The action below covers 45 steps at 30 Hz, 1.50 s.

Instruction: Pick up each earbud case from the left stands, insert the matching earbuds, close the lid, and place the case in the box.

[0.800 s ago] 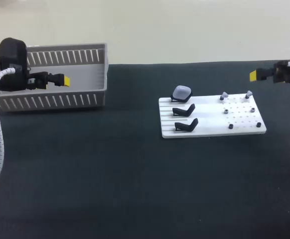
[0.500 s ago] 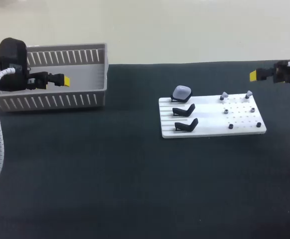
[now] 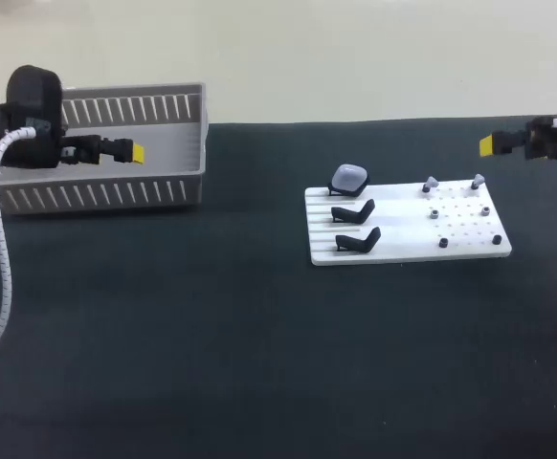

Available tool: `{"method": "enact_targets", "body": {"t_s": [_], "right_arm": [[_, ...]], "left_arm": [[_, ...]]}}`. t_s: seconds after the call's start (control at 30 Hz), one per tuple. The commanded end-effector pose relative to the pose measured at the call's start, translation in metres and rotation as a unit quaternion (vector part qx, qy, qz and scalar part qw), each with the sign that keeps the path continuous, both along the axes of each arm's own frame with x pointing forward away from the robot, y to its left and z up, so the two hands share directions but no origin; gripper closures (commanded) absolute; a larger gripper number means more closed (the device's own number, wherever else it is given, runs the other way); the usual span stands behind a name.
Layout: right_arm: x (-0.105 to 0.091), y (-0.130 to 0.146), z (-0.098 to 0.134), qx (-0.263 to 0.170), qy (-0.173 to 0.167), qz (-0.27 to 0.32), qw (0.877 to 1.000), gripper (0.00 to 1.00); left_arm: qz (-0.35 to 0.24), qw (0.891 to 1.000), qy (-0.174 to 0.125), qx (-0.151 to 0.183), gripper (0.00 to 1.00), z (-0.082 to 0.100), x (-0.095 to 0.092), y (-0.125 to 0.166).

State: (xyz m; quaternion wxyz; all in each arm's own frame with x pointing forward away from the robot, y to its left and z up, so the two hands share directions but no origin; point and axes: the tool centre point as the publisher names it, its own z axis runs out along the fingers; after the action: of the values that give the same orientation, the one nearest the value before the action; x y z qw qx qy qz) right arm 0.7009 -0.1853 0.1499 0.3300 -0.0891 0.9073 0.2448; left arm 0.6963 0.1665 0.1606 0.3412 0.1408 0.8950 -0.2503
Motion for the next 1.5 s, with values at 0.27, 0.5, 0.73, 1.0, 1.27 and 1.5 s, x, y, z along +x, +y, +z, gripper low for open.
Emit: {"method": "enact_targets", "body": {"t_s": [0.27,0.5,0.73,1.0,1.27,1.5], "right_arm": [[-0.001,0.000,0.000,0.000,0.000,0.000,1.000,0.00],[-0.001,0.000,0.000,0.000,0.000,0.000,1.000,0.00],[-0.001,0.000,0.000,0.000,0.000,0.000,1.000,0.00],[-0.001,0.000,0.000,0.000,0.000,0.000,1.000,0.00],[-0.001,0.000,0.000,0.000,0.000,0.000,1.000,0.00],[-0.001,0.000,0.000,0.000,0.000,0.000,1.000,0.00]], "left_arm": [[-0.130,0.989,-0.075,-0.012,0.00,-0.002,-0.006,-0.024],[-0.222,0.967,-0.122,-0.014,0.00,-0.012,0.014,-0.056],[-0.303,0.941,-0.148,-0.020,0.00,-0.015,0.022,-0.082],[-0.367,0.916,-0.163,-0.009,0.00,-0.020,0.027,-0.112],[-0.388,0.905,-0.174,0.004,0.00,-0.021,0.028,-0.125],[-0.388,0.905,-0.174,0.004,0.00,-0.021,0.028,-0.125]]}}
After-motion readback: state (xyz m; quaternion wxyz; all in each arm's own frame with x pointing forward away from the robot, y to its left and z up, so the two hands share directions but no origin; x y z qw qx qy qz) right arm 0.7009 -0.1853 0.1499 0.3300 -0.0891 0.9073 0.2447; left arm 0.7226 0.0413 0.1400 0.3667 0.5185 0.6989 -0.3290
